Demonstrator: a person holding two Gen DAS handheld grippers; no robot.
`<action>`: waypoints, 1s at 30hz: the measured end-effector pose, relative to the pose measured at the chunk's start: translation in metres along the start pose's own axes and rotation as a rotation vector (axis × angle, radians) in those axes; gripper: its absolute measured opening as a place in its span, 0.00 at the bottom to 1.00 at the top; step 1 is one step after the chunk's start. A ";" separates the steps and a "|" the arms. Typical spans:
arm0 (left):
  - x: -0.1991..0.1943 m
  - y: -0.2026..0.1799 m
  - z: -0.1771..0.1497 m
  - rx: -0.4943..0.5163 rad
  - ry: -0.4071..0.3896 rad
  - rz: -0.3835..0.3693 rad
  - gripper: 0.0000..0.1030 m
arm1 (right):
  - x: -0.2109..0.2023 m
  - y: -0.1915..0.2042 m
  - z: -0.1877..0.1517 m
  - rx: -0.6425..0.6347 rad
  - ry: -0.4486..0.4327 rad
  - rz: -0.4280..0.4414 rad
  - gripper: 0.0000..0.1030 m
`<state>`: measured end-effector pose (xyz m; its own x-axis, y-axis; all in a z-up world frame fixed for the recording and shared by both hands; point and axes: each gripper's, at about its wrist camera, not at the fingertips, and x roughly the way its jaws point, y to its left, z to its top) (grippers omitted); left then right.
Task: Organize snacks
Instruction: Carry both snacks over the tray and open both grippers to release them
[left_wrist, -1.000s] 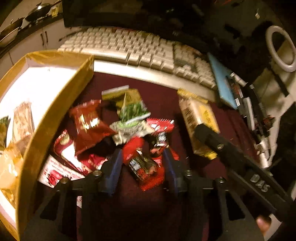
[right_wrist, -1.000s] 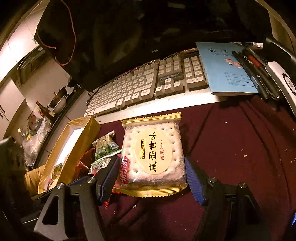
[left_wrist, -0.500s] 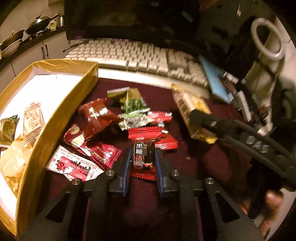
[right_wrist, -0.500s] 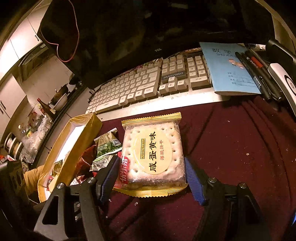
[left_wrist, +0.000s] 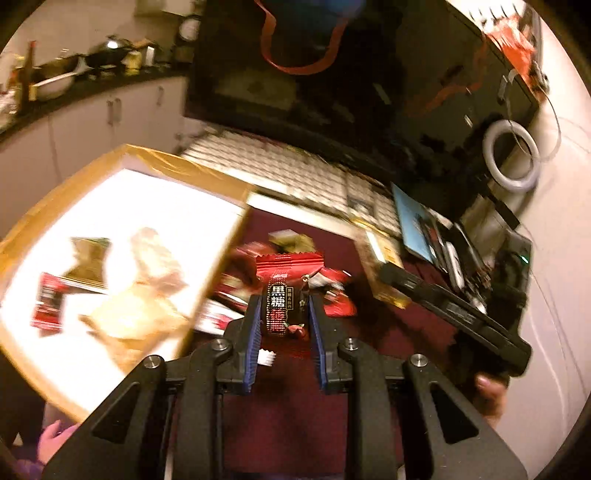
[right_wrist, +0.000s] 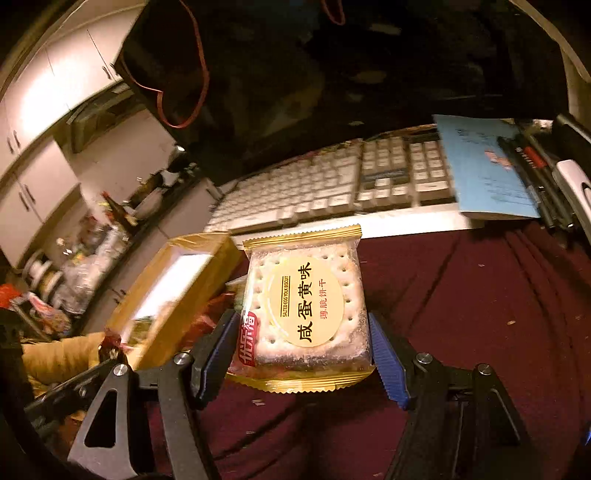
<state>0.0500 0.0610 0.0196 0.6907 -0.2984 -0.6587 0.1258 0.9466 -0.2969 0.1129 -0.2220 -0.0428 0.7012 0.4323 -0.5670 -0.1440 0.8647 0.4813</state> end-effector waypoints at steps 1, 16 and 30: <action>-0.006 0.008 0.003 -0.009 -0.011 0.012 0.21 | -0.002 0.006 0.000 0.001 -0.004 0.018 0.68; -0.001 0.132 0.077 -0.109 -0.059 0.220 0.21 | 0.072 0.171 0.030 -0.198 0.118 0.126 0.68; 0.096 0.187 0.099 -0.087 0.189 0.387 0.21 | 0.189 0.214 0.028 -0.310 0.224 -0.045 0.68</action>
<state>0.2103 0.2211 -0.0306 0.5321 0.0511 -0.8451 -0.1824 0.9817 -0.0555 0.2342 0.0377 -0.0284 0.5466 0.4078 -0.7314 -0.3446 0.9056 0.2473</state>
